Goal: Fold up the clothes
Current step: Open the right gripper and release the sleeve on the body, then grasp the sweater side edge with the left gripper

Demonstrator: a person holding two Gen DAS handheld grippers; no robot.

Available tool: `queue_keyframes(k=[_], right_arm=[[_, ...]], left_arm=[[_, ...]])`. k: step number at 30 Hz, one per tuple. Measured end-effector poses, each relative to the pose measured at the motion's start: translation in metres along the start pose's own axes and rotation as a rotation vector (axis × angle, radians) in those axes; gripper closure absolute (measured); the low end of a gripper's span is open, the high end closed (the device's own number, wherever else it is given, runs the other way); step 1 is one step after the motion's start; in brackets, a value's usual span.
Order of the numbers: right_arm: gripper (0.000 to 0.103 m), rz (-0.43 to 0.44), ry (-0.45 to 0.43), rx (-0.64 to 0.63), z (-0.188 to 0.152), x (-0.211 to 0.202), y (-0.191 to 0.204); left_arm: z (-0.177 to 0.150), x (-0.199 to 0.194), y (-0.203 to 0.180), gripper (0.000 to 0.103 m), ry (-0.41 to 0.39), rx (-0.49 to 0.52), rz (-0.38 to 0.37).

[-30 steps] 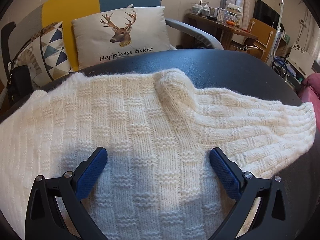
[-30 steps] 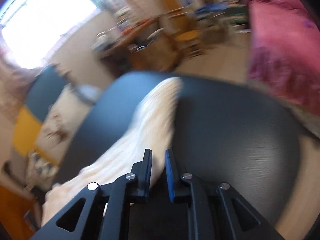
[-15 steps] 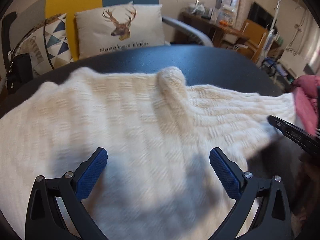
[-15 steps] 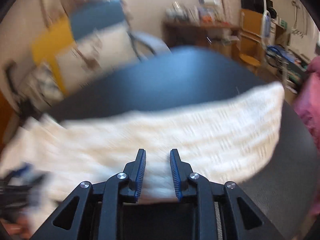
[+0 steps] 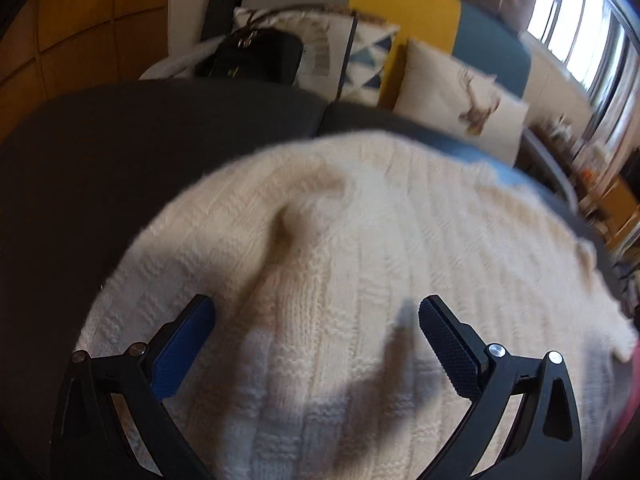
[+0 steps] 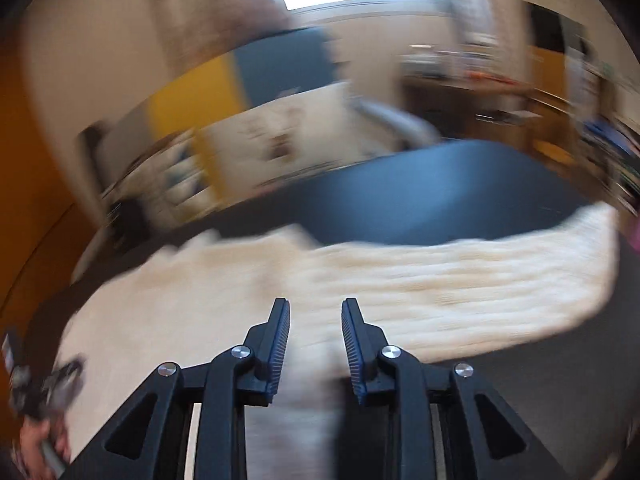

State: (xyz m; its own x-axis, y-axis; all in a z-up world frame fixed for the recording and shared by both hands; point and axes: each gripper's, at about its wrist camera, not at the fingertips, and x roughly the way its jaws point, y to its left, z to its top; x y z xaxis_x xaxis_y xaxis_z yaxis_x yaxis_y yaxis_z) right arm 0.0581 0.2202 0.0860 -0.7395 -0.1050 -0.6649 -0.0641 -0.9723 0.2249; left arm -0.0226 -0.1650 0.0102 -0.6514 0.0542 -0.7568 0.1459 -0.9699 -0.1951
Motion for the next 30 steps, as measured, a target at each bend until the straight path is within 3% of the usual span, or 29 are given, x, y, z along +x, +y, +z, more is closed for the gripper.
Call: queue_keyframes(k=[1, 3, 6, 9, 12, 16, 18, 21, 23, 30], right_arm=[[0.076, 0.036, 0.028, -0.091, -0.007, 0.012, 0.029], [0.076, 0.016, 0.064, -0.257, -0.030, 0.035, 0.075], [0.076, -0.067, 0.163, -0.362, -0.047, 0.075, 0.098], [0.074, -0.065, 0.164, -0.324, -0.042, 0.078, 0.093], [0.073, 0.002, 0.178, -0.237, -0.040, 0.080, 0.075], [0.073, 0.011, 0.175, -0.208, -0.037, 0.081, 0.069], [0.073, -0.016, 0.173, -0.237, -0.036, 0.084, 0.076], [0.071, -0.051, 0.167, -0.279, -0.040, 0.084, 0.083], [0.071, -0.054, 0.165, -0.283, -0.041, 0.082, 0.082], [0.071, -0.094, 0.180, -0.307, -0.036, 0.080, 0.088]], left_arm=[[-0.001, -0.001, 0.001, 0.000, -0.003, 0.007, 0.003], [-0.006, 0.000, -0.001, 0.000, 0.005, 0.046, 0.006], [-0.007, 0.000, 0.000, 0.000, 0.012, 0.057, 0.004], [-0.007, 0.000, -0.003, 0.000, 0.025, 0.092, 0.028], [-0.008, 0.005, -0.010, 0.000, 0.042, 0.173, 0.072], [-0.010, -0.007, 0.010, 0.000, 0.048, 0.179, 0.085], [-0.010, -0.023, 0.030, 0.000, 0.036, 0.166, 0.089], [-0.007, -0.063, 0.074, 0.000, -0.048, 0.098, 0.003], [-0.016, -0.084, 0.106, 0.000, -0.084, 0.051, 0.017], [-0.069, -0.113, 0.180, 0.000, 0.026, 0.017, 0.035]])
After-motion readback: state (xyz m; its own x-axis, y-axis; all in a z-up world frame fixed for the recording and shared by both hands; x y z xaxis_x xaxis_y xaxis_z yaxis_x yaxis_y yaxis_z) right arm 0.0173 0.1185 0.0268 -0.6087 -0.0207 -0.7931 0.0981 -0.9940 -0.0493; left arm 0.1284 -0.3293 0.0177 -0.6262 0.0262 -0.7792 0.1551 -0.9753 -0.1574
